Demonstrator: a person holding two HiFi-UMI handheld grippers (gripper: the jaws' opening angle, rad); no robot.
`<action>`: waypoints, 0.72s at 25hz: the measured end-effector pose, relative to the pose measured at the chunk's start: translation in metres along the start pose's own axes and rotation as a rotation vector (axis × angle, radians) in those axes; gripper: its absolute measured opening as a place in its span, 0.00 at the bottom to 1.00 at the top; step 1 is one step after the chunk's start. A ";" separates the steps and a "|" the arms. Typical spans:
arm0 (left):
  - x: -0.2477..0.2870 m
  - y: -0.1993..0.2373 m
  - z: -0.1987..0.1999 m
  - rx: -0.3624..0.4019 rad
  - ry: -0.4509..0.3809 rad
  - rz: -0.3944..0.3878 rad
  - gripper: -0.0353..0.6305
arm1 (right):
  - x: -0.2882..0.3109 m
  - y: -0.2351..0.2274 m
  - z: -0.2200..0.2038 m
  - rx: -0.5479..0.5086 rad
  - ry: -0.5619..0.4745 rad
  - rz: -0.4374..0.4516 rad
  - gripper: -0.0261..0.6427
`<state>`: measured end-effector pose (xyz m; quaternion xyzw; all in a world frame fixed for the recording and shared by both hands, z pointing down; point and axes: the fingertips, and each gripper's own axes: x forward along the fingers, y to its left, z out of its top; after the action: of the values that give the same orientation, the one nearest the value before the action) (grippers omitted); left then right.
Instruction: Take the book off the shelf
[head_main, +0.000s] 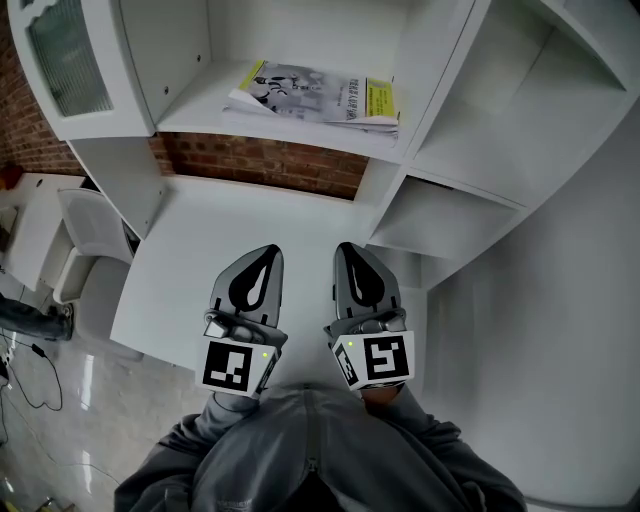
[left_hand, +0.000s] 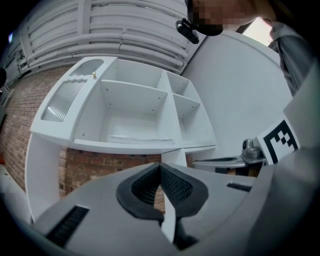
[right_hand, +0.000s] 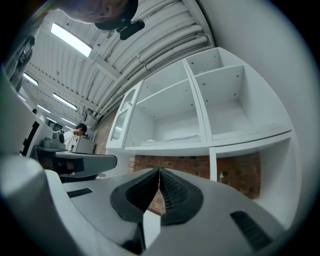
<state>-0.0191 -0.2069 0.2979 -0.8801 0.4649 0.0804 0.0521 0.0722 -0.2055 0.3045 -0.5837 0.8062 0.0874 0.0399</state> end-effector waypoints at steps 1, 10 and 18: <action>0.002 0.001 0.002 0.003 0.001 -0.009 0.06 | 0.002 -0.001 0.003 -0.001 -0.002 -0.008 0.08; 0.024 0.009 0.006 0.030 -0.003 -0.076 0.06 | 0.013 -0.004 0.011 -0.027 -0.015 -0.066 0.08; 0.044 0.013 0.014 0.035 -0.028 -0.111 0.06 | 0.022 -0.017 0.023 -0.067 -0.033 -0.111 0.08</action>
<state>-0.0063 -0.2474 0.2754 -0.9023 0.4161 0.0816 0.0782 0.0802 -0.2269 0.2763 -0.6270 0.7685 0.1217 0.0385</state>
